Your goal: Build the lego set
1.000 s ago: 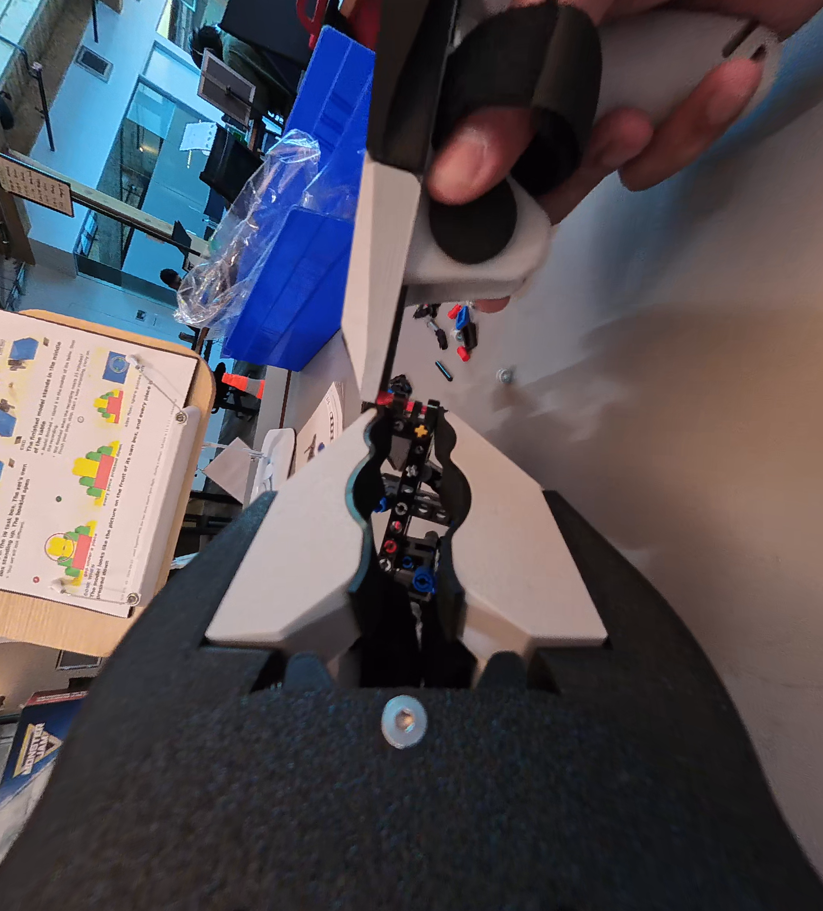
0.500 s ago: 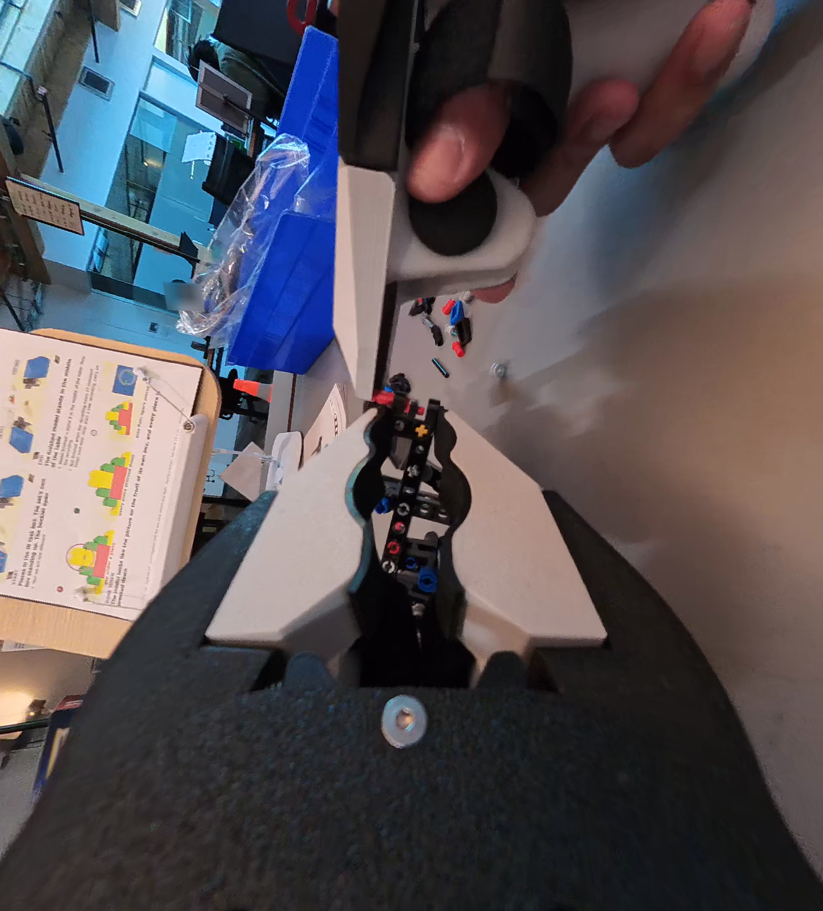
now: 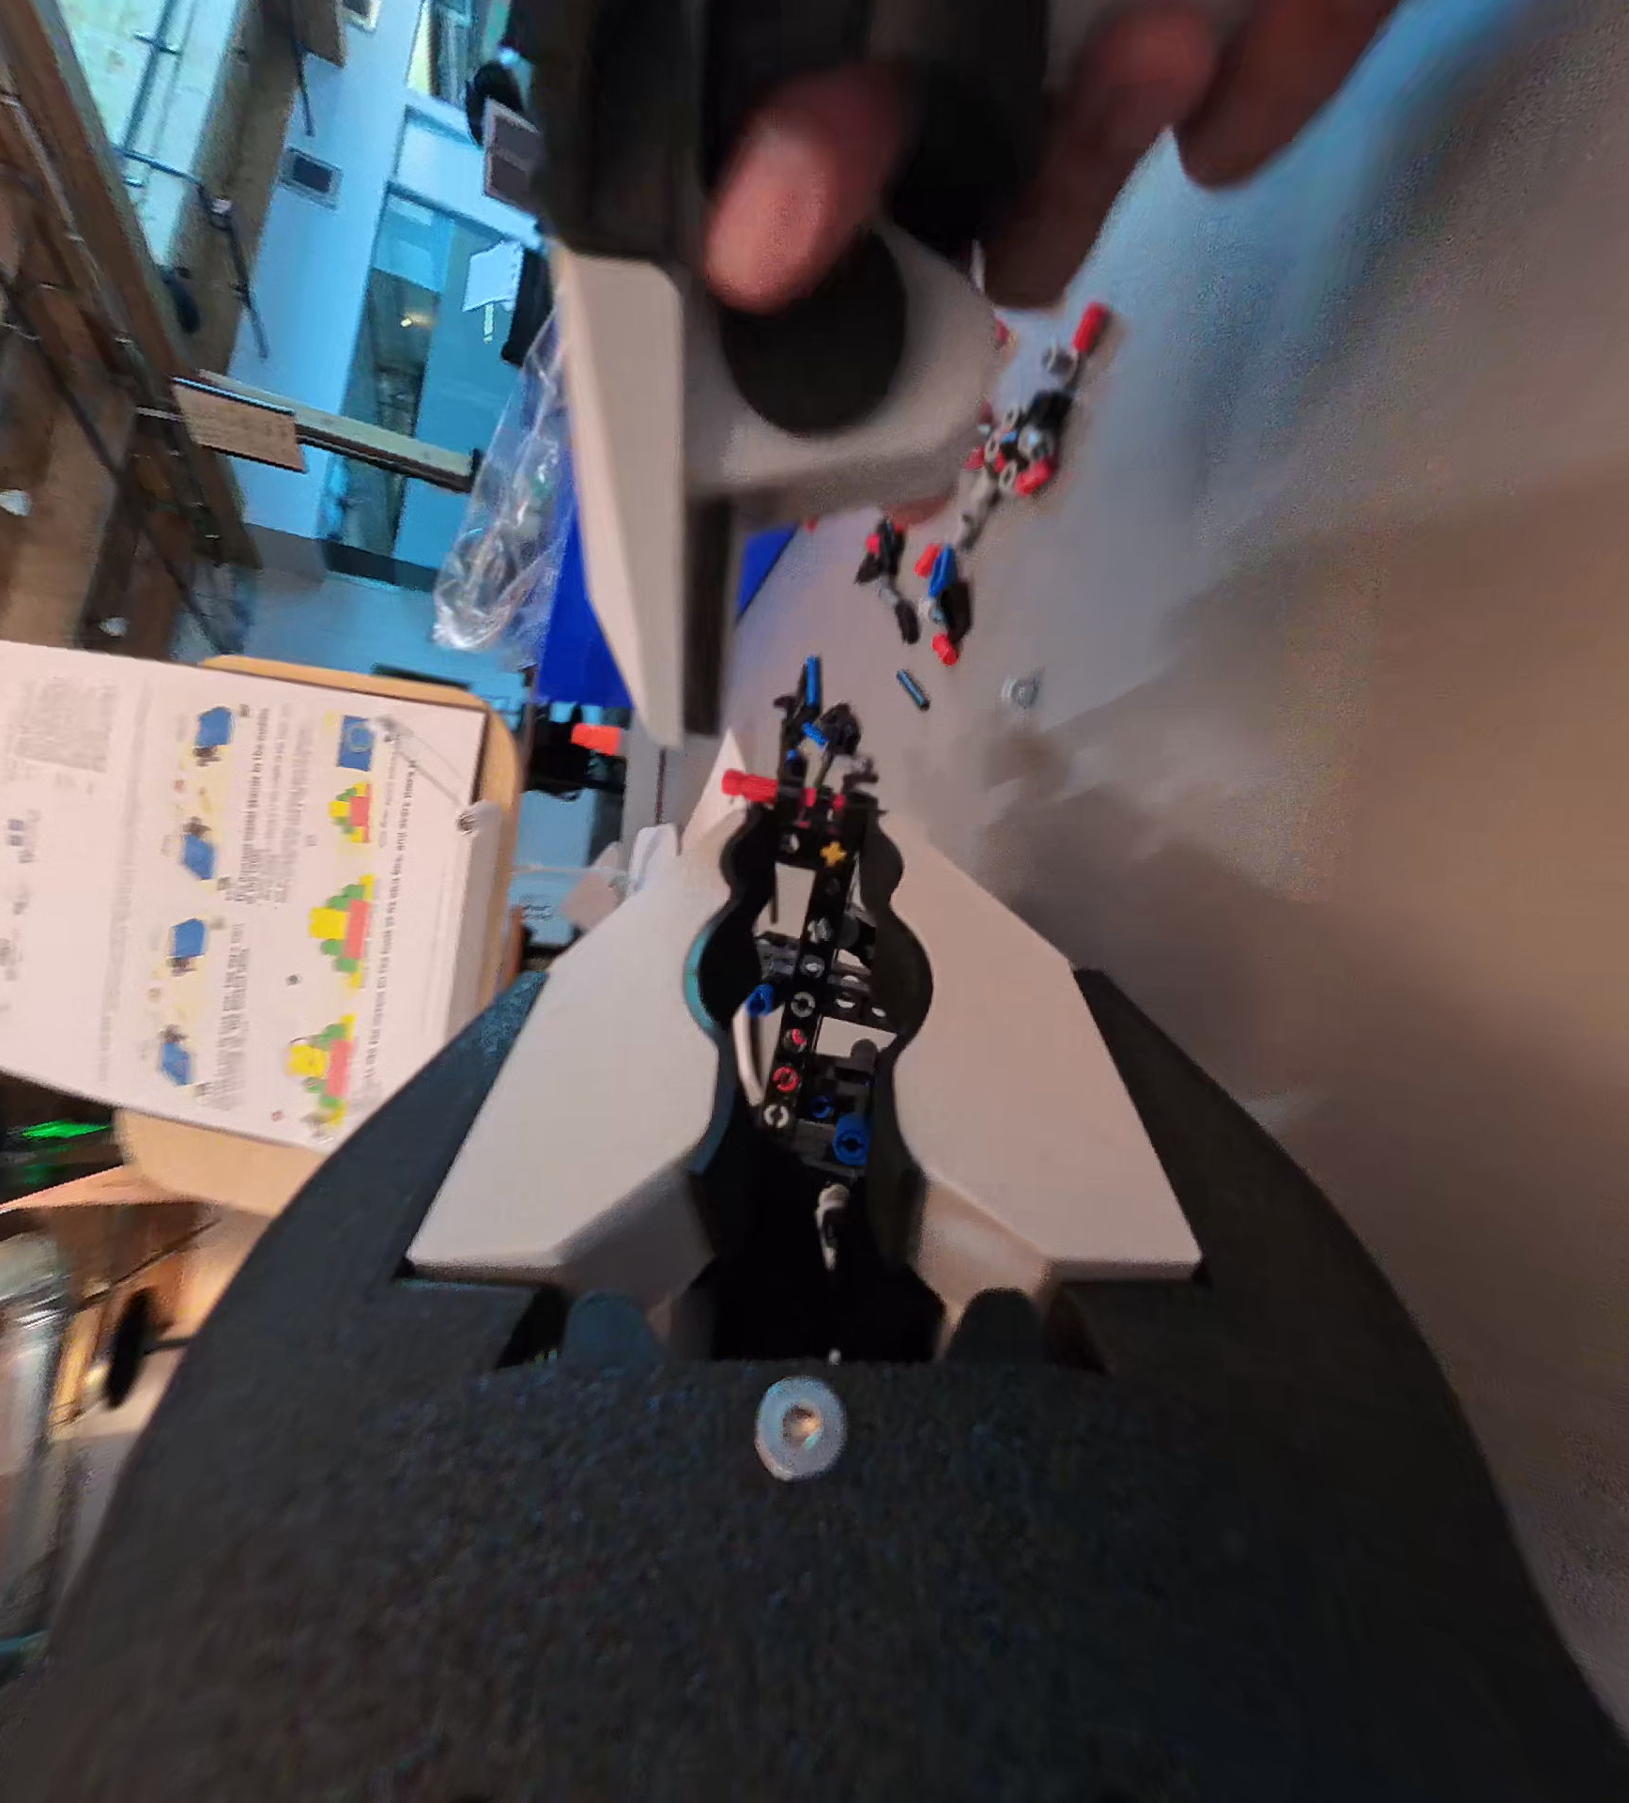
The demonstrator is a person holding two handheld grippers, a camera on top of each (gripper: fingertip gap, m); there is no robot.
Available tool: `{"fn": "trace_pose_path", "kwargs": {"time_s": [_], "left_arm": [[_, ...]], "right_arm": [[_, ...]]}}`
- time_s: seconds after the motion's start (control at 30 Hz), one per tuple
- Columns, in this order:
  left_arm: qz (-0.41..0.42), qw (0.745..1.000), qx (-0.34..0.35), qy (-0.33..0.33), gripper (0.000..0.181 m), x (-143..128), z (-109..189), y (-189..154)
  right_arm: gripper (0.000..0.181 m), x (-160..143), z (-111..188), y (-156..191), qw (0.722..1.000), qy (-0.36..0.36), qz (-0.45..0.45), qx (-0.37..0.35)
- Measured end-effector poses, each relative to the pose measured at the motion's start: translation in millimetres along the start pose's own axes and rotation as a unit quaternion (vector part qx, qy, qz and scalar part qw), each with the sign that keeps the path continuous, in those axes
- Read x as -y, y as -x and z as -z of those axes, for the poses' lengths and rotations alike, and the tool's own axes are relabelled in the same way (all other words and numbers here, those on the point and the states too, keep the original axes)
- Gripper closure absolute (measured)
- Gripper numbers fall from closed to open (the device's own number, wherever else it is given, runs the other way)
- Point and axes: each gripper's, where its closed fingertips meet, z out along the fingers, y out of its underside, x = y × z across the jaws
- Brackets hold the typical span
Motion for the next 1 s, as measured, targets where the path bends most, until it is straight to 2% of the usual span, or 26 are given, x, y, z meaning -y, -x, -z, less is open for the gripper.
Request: {"fn": "trace_pose_path", "kwargs": {"time_s": [0.03,0.17,0.37,0.53,0.67,0.73,0.77,0.83,0.87,0.93,1.0], "left_arm": [[-0.017,1.0,0.013,0.012,0.167,-2,0,-2],[-0.069,0.995,0.055,0.039,0.167,-4,4,-8],[-0.11,0.99,0.064,0.057,0.165,0,2,-20],[-0.094,0.992,0.053,0.071,0.158,1,0,-23],[-0.064,0.996,0.012,0.068,0.127,1,13,-29],[-0.009,0.998,-0.044,0.047,0.122,5,36,-35],[0.042,0.994,-0.096,0.02,0.121,10,52,-39],[0.165,0.972,-0.167,-0.019,0.118,7,84,-23],[0.221,0.958,-0.178,-0.028,0.117,-5,94,-3],[0.298,0.936,-0.185,-0.023,0.115,-51,102,34],[0.354,0.901,-0.252,0.018,0.106,-102,97,34]], "right_arm": [[0.165,3,5,-4,1.0,0.001,0.021,-0.018],[0.165,0,22,-28,0.992,0.025,0.07,-0.097],[0.161,-26,8,-33,0.992,0.074,0.046,-0.095],[0.161,-27,8,-28,0.992,0.077,0.045,-0.088],[0.161,-24,17,-25,0.993,0.074,0.038,-0.089],[0.16,-21,22,-21,0.993,0.07,0.037,-0.085],[0.16,-20,24,-18,0.994,0.068,0.037,-0.083],[0.16,-19,24,-13,0.994,0.071,0.041,-0.078],[0.16,-22,22,-11,0.993,0.079,0.043,-0.073],[0.152,-32,15,0,0.993,0.103,0.045,-0.042],[0.143,-41,6,4,0.99,0.125,0.05,-0.035]]}}
